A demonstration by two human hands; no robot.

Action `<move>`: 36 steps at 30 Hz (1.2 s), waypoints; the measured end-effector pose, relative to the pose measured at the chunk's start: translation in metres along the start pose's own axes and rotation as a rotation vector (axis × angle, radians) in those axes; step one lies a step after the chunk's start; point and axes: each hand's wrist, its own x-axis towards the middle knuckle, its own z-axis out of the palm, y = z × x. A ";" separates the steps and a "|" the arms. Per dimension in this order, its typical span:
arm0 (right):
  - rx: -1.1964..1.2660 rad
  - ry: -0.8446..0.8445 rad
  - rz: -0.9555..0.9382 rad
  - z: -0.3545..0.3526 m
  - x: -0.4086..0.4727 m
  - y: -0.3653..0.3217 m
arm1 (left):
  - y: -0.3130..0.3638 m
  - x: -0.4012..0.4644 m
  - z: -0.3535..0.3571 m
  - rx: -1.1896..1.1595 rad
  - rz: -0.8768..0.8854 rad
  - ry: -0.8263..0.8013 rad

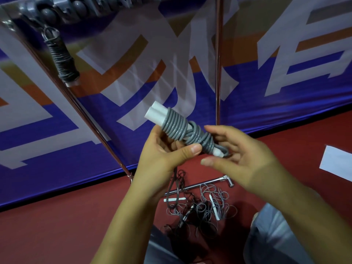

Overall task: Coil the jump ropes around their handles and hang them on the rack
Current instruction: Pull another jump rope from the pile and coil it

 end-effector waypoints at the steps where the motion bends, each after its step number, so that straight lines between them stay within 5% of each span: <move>1: -0.103 0.031 -0.042 0.004 0.000 0.000 | 0.000 0.000 0.002 0.001 -0.002 0.002; 11: -0.213 0.143 -0.317 0.009 -0.005 0.006 | 0.010 0.000 -0.006 -0.099 -0.171 -0.209; 15: -0.271 0.249 -0.310 0.006 -0.002 0.008 | 0.003 -0.002 -0.008 -0.077 -0.350 -0.255; 18: -0.167 0.252 -0.127 -0.002 0.005 0.007 | -0.002 -0.005 -0.008 0.095 -0.342 -0.292; 25: 0.259 0.121 0.240 -0.006 0.012 0.001 | 0.000 -0.002 -0.009 0.641 0.041 0.030; 32: 0.741 0.049 0.494 -0.012 0.016 -0.005 | -0.009 -0.004 -0.006 0.854 0.559 -0.001; 36: 0.943 0.045 0.634 -0.012 0.021 -0.010 | -0.010 -0.002 -0.011 0.788 0.575 -0.112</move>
